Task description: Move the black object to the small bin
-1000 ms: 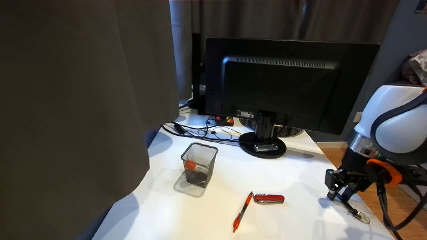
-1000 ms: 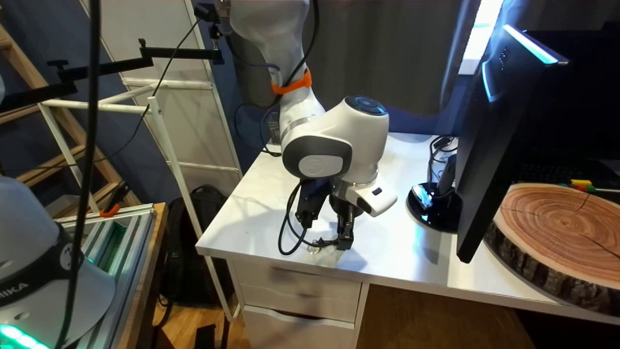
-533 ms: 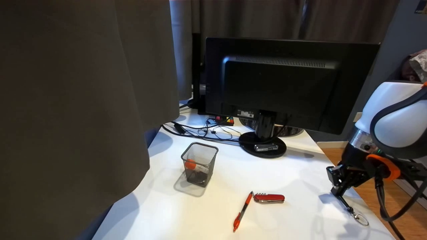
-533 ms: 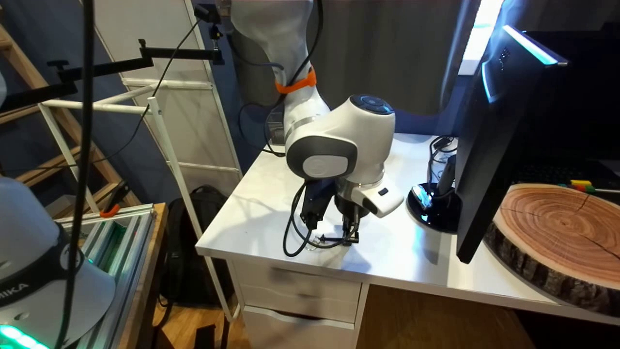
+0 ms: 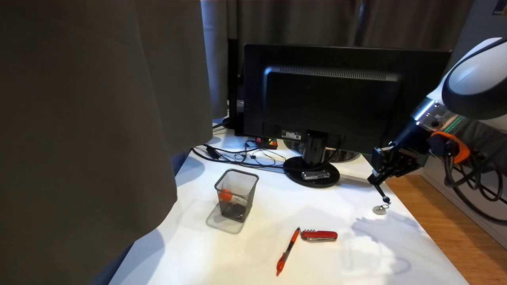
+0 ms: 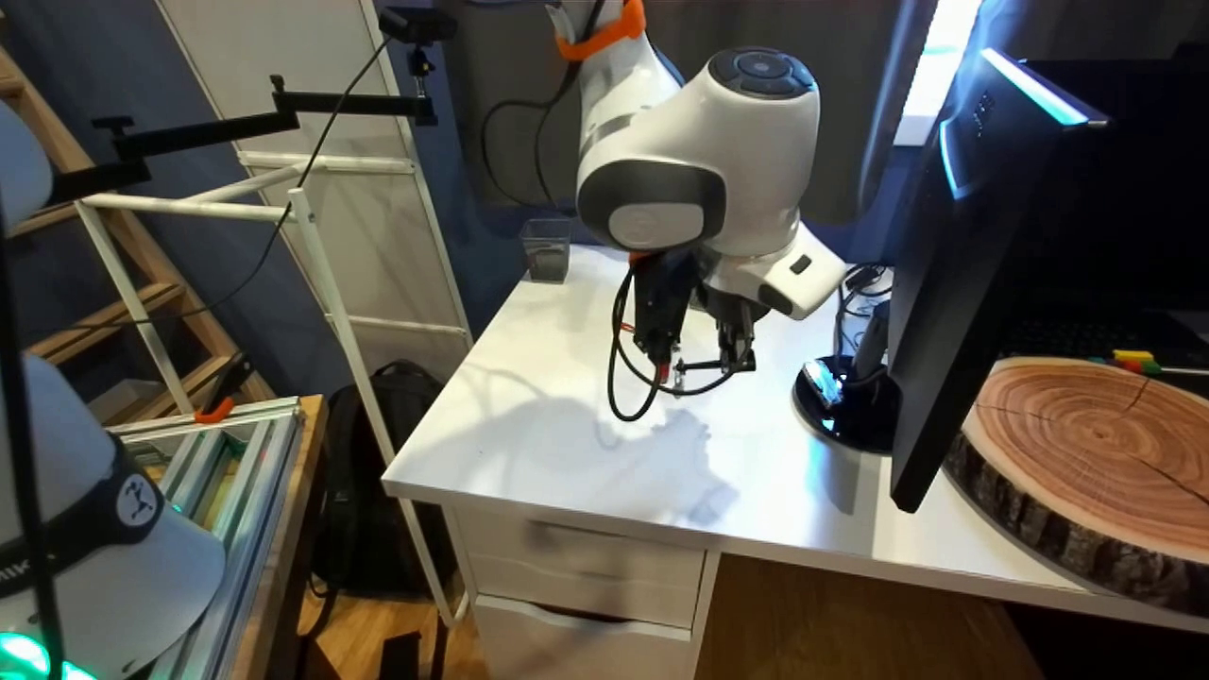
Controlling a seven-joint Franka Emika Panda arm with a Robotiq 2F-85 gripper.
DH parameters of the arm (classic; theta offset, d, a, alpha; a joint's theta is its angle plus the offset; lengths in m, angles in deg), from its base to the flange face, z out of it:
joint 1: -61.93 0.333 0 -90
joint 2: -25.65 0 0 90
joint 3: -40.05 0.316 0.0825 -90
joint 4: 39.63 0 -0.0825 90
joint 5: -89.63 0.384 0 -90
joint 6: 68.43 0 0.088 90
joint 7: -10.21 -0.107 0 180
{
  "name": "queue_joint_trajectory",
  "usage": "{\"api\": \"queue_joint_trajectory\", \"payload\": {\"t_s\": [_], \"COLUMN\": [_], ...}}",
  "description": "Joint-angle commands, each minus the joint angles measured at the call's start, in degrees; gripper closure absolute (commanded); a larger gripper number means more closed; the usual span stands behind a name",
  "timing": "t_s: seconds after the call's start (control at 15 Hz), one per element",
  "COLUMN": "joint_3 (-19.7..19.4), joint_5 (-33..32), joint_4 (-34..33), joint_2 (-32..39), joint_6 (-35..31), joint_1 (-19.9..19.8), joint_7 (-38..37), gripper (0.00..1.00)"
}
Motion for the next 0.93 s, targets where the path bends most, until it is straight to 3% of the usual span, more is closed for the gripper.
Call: {"api": "queue_joint_trajectory", "payload": {"t_s": [0.0,0.07,0.33,0.47,0.73,0.8,0.87], "joint_3": [-1.7,0.0,9.1,11.3,9.3,6.3,9.6], "joint_5": [1.3,3.7,10.8,10.5,6.7,5.2,7.6], "joint_4": [-0.1,-0.3,-6.9,-11.5,-22.1,-24.5,-18.3], "joint_2": [0.1,1.8,6.6,7.6,10.4,11.3,7.0], "joint_6": [0.3,0.8,-7.3,-11.5,-19.6,-17.0,-16.9], "joint_1": [1.8,1.0,1.2,3.5,8.9,11.6,8.1], "joint_7": [0.9,0.4,1.3,-0.8,-1.8,-2.0,-1.9], "gripper": [0.87,0.97,0.97,0.97,0.97,0.97,0.87]}}
